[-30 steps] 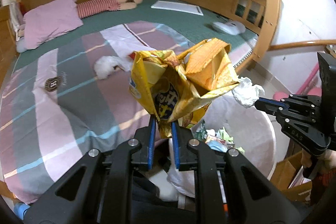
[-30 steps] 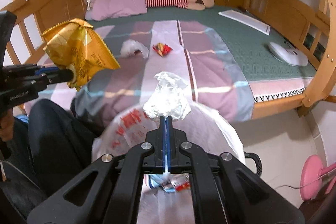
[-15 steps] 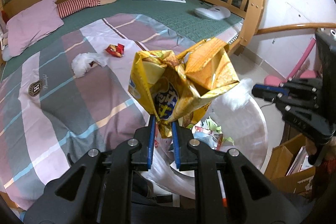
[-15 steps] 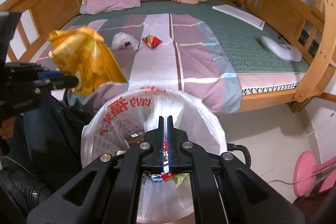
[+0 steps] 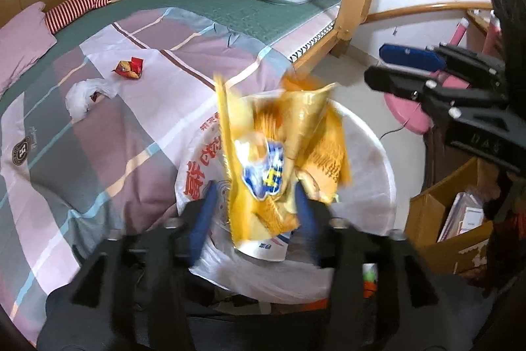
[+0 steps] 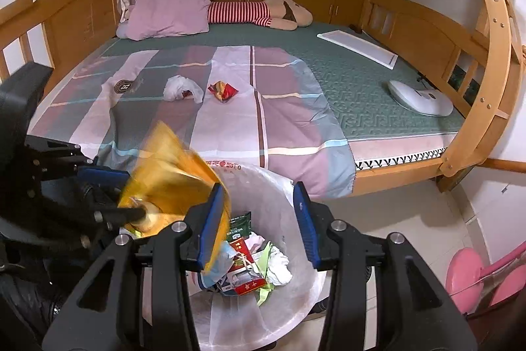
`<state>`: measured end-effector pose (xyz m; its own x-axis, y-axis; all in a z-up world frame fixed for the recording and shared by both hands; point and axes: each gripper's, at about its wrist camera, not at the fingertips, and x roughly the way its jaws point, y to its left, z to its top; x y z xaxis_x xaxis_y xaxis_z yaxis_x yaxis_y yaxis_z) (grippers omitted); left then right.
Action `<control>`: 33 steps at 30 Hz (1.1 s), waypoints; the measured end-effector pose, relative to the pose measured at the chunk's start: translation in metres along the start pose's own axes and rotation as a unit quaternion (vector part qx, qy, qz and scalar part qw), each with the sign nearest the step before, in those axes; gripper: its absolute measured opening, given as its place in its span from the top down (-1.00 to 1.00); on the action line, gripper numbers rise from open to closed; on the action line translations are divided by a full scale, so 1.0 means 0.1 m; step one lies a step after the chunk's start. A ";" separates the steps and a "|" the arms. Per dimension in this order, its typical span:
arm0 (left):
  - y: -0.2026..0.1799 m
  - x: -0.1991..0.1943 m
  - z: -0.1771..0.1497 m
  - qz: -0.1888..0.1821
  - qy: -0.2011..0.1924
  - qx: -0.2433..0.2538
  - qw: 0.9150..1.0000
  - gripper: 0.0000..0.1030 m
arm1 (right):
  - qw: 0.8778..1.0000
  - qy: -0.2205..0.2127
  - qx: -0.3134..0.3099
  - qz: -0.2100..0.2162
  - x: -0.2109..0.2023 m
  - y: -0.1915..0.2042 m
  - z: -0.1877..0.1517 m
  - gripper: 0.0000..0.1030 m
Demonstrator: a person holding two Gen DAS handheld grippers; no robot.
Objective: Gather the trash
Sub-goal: 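Drop the yellow bag and white tissue into the trash bag with both tools, then grasp red snack wrapper with left tool while right tool grasps red cigarette box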
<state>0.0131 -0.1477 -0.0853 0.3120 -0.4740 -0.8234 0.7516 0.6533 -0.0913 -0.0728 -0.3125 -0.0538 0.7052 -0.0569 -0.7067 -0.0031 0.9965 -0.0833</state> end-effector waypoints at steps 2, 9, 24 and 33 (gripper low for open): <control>0.01 0.02 -0.01 0.008 0.002 0.001 1.000 -0.14 | 1.000 -0.001 0.000 -0.001 0.00 0.00 0.01 0.15; 0.28 0.01 0.00 0.035 -0.002 -0.041 0.999 -0.33 | 1.000 0.003 0.003 0.001 0.04 0.01 0.00 0.11; 1.78 -0.25 0.29 0.175 -0.050 -0.179 0.967 -0.33 | 0.997 -0.014 0.075 0.015 1.48 0.09 0.93 -0.14; 2.54 0.30 0.88 0.174 -0.068 -0.220 0.957 -0.34 | 0.994 0.069 0.030 0.085 2.31 0.87 1.13 -0.15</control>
<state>0.2641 -0.0475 -0.0837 0.5943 -0.2345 -0.7693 0.2797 0.9571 -0.0757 0.1698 -0.2318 -0.1451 0.5938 0.1082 -0.7973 -0.0675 0.9941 0.0847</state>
